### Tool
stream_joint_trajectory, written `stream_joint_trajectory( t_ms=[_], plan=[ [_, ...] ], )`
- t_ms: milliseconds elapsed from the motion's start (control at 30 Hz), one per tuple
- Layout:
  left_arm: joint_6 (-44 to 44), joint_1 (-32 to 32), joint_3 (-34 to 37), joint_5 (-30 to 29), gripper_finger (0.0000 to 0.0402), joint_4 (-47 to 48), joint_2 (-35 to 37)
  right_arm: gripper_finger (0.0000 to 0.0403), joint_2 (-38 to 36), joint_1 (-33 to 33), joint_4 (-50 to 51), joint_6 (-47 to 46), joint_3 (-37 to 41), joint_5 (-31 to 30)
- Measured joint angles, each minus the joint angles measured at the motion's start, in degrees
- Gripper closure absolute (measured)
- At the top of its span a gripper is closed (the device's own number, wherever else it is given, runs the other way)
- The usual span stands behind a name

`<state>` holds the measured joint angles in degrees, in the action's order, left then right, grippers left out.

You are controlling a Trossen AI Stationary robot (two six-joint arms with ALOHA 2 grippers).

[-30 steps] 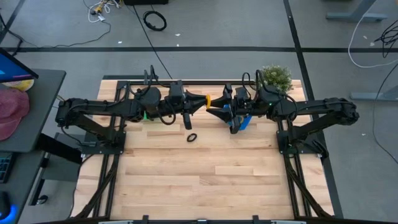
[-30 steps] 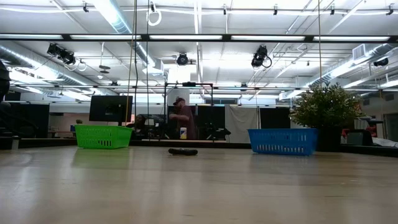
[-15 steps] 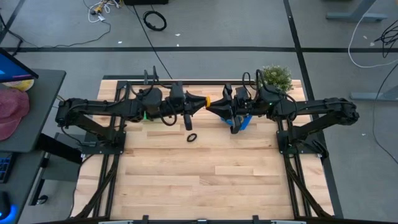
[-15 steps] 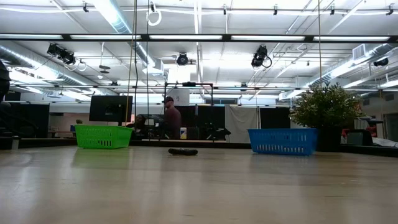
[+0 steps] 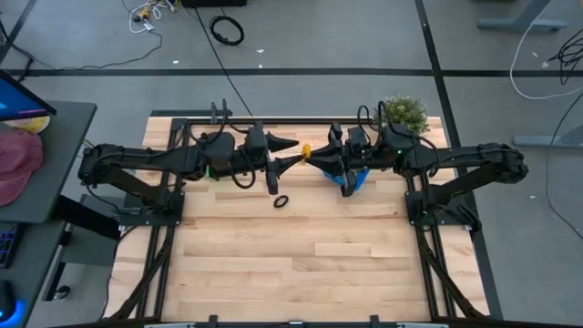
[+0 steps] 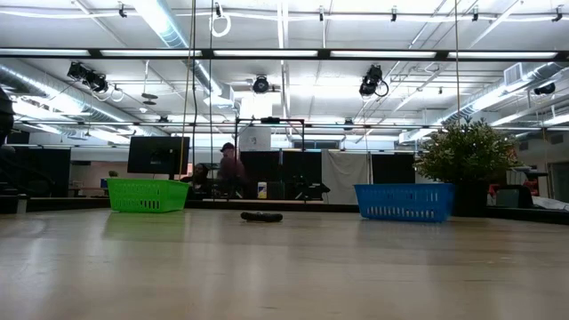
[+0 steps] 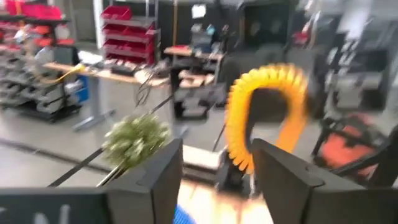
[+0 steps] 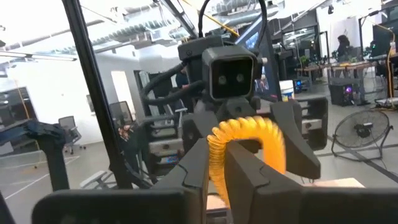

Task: Sort spring keychains
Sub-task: Put the yellow spring keychain into the blue bin

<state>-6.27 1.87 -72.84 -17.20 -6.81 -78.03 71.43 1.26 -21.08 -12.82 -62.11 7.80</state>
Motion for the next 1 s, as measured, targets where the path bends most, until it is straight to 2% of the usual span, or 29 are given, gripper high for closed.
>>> stream_joint_trajectory(
  t_ms=[233, 400, 633, 867, 1000],
  plan=[
    [2.64, 0.00, 0.02, -7.21, 0.0164, 7.93, 4.84, 0.0361, -3.27, 0.00, 5.33, -0.24, 0.00, 0.78],
    [3.43, 0.00, 0.02, -11.29, 0.0163, 12.34, 8.45, 0.0361, -7.30, -0.03, 13.72, -1.36, -0.02, 0.76],
    [4.42, 0.33, -0.02, -16.65, 0.0165, 18.80, 12.98, 0.0361, -16.77, -0.03, 29.56, -2.71, 0.00, 0.40],
    [4.33, 0.33, 0.04, -18.36, 0.0165, 20.70, 14.17, 0.0361, -24.15, -0.05, 39.59, -1.30, 0.00, -7.79],
    [3.99, 0.17, 0.04, -19.06, 0.0165, 20.71, 13.95, 0.0361, -25.39, 0.28, 39.82, -0.04, -0.02, -20.30]
  ],
)
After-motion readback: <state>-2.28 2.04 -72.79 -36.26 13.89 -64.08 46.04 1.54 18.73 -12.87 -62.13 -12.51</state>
